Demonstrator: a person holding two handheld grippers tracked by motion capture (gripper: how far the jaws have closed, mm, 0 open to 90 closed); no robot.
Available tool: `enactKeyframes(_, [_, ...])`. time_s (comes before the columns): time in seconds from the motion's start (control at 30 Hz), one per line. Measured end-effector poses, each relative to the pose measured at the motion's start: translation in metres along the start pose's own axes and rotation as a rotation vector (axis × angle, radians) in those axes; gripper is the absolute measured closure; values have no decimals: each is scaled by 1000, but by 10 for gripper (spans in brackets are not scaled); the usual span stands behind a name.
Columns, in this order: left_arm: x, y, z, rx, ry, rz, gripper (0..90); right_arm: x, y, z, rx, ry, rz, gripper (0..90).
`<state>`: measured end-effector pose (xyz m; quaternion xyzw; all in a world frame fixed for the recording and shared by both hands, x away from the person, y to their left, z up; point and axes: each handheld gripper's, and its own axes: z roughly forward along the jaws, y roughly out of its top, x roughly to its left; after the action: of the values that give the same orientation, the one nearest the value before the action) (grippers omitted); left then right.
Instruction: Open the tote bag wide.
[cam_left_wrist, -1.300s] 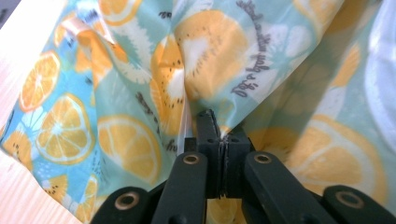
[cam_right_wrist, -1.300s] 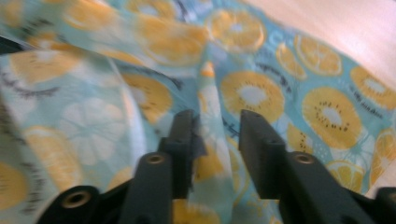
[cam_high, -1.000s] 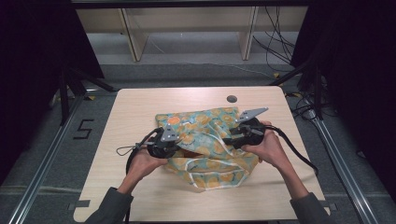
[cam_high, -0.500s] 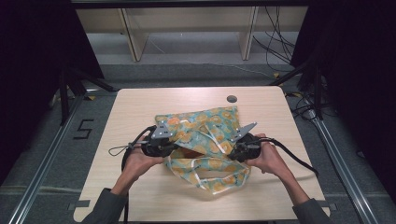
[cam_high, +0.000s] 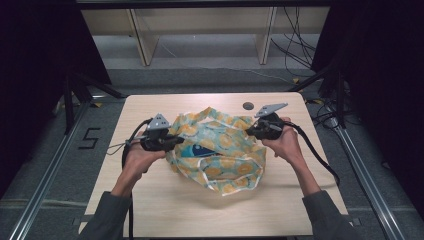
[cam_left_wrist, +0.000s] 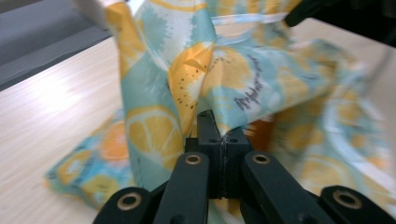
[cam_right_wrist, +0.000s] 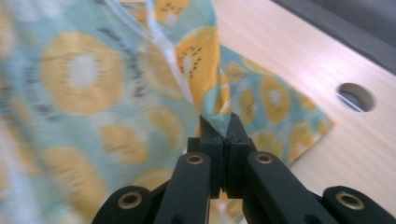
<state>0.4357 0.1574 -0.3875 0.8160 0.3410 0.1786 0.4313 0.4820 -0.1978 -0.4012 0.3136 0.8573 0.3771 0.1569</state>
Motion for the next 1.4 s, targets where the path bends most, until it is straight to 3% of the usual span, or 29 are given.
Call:
enactKeyframes(0.03, [8,0,8,3,6,-26,893,-5,3,5,33,-17,-2,899])
enactKeyframes(0.1, [21,0,22,32,18,-66,893,-9,2,23,55,-34,38,895])
enactKeyframes(0.2, [37,-5,43,104,27,-101,893,-14,-2,44,126,-60,48,864])
enactKeyframes(0.27, [42,-9,52,130,25,-124,892,-14,-5,49,149,-52,43,750])
enactKeyframes(0.37, [45,-11,59,137,21,-144,892,-8,-2,37,112,-55,106,604])
enactKeyframes(0.47, [43,-9,59,140,10,-137,891,1,9,13,14,-59,107,522])
enactKeyframes(0.53, [41,-7,58,140,7,-132,890,11,16,-1,2,-23,104,510])
enactKeyframes(0.57, [40,-6,59,140,7,-134,890,17,17,-1,-36,-13,96,511])
enactKeyframes(0.6, [40,-6,59,141,2,-131,890,23,18,-4,-1,1,94,511])
enactKeyframes(0.67, [40,-5,60,143,5,-138,889,33,16,-1,29,20,28,532])
enactKeyframes(0.73, [40,-4,61,144,5,-134,889,45,10,9,63,74,36,536])
enactKeyframes(0.77, [39,-3,61,146,2,-133,889,47,8,11,88,115,7,516])
enactKeyframes(0.83, [39,-1,61,150,6,-129,888,57,4,17,81,191,34,491])
enactKeyframes(0.9, [39,0,62,152,3,-134,888,62,2,19,84,238,-11,487])
enactKeyframes(1.0, [40,2,63,157,2,-138,887,71,-2,23,96,269,-48,510])
enactKeyframes(1.07, [40,3,64,160,8,-135,887,75,-6,27,103,242,-87,732])
enactKeyframes(1.13, [41,4,66,174,12,-132,888,79,-10,27,98,234,-127,875])
enactKeyframes(1.3, [52,3,73,192,48,-169,891,101,-23,13,98,334,-199,900])
enactKeyframes(1.37, [58,3,76,208,49,-188,891,114,-34,8,138,381,-199,900])
enactKeyframes(1.4, [60,2,77,216,57,-193,892,119,-40,9,135,407,-245,900])
